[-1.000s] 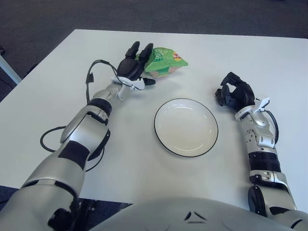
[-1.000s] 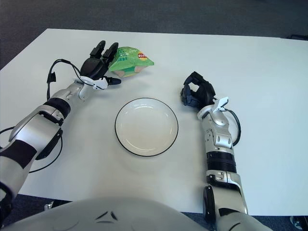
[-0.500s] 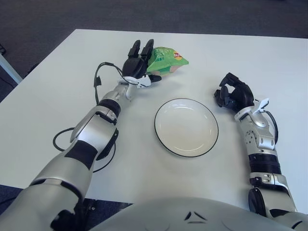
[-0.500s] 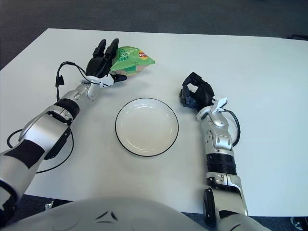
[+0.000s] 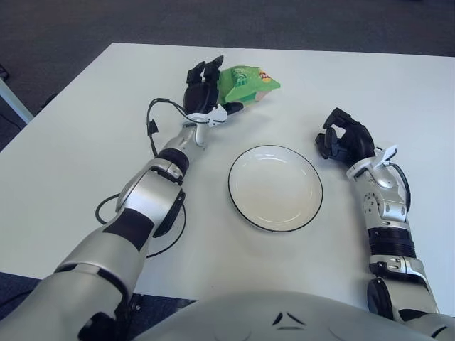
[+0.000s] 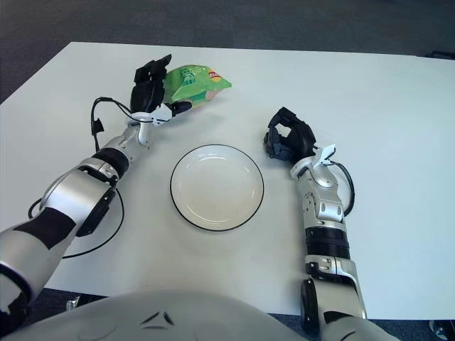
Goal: Put the snack into the plate.
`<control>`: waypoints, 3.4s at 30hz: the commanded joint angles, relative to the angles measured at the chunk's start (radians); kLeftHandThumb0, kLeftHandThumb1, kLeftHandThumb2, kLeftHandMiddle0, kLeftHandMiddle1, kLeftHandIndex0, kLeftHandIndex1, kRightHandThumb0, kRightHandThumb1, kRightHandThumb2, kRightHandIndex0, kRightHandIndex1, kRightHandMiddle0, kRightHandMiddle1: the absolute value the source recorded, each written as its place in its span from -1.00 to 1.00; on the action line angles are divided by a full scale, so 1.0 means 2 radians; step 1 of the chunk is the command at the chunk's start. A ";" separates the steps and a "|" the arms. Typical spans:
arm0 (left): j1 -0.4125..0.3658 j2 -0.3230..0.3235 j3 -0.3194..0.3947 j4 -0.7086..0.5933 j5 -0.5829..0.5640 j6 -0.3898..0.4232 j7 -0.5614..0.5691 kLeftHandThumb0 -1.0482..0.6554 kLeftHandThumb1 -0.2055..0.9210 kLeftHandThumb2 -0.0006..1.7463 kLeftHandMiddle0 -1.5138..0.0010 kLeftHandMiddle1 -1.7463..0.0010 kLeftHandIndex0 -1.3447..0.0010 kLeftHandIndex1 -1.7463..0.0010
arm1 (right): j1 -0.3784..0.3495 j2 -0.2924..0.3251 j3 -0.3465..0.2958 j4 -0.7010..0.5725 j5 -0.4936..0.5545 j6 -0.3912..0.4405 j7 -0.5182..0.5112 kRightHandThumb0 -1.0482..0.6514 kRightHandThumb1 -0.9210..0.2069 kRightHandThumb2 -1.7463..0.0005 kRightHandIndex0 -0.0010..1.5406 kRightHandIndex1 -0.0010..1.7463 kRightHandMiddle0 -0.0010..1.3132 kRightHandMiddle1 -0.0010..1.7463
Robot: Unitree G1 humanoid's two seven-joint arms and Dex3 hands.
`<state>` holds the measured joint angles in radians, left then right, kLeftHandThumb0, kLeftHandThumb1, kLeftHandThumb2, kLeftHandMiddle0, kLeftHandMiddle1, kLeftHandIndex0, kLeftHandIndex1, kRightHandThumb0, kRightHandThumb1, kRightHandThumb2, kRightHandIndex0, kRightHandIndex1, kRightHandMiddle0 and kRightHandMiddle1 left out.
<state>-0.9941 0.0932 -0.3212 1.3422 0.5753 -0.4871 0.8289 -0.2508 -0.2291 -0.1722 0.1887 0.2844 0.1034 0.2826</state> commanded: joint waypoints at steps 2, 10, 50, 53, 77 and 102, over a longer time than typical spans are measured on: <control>0.001 -0.014 0.017 -0.002 -0.014 0.000 0.042 -0.71 0.45 -0.43 0.56 -0.92 0.64 -0.95 | 0.022 -0.002 0.008 0.016 -0.011 0.023 0.003 -0.29 -0.15 -0.34 0.64 1.00 -0.21 1.00; 0.001 -0.020 0.016 0.002 -0.006 0.019 0.073 -0.44 0.27 -0.14 0.21 -1.00 0.25 -1.00 | 0.023 -0.008 0.015 0.011 -0.014 0.028 0.003 -0.29 -0.16 -0.33 0.64 1.00 -0.22 1.00; 0.009 0.000 -0.024 0.001 0.018 -0.002 0.003 -0.34 -0.18 0.59 -0.69 -1.00 0.03 -1.00 | 0.013 -0.031 0.039 0.027 -0.049 0.025 0.010 -0.31 -0.06 -0.41 0.65 1.00 -0.15 1.00; 0.010 0.003 -0.025 0.000 0.018 -0.004 0.001 -0.34 -0.18 0.59 -0.70 -1.00 0.03 -1.00 | 0.012 -0.032 0.040 0.029 -0.049 0.022 0.012 -0.31 -0.05 -0.42 0.65 1.00 -0.14 1.00; 0.066 0.132 -0.017 -0.070 0.008 -0.203 -0.021 -0.36 -0.23 0.63 -0.74 -1.00 0.00 -1.00 | 0.007 -0.039 0.043 0.038 -0.050 0.021 0.022 -0.33 0.01 -0.47 0.65 1.00 -0.10 1.00; 0.024 0.145 0.004 -0.133 0.010 -0.212 -0.071 -0.36 -0.17 0.58 -0.79 -1.00 0.02 -1.00 | -0.006 -0.050 0.056 0.054 -0.070 0.038 0.013 -0.31 -0.05 -0.42 0.62 1.00 -0.14 1.00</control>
<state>-0.9229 0.3635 -0.3250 1.0876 0.6026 -0.9072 0.7199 -0.3173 -0.3239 -0.0785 0.2558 0.1809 0.1023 0.3188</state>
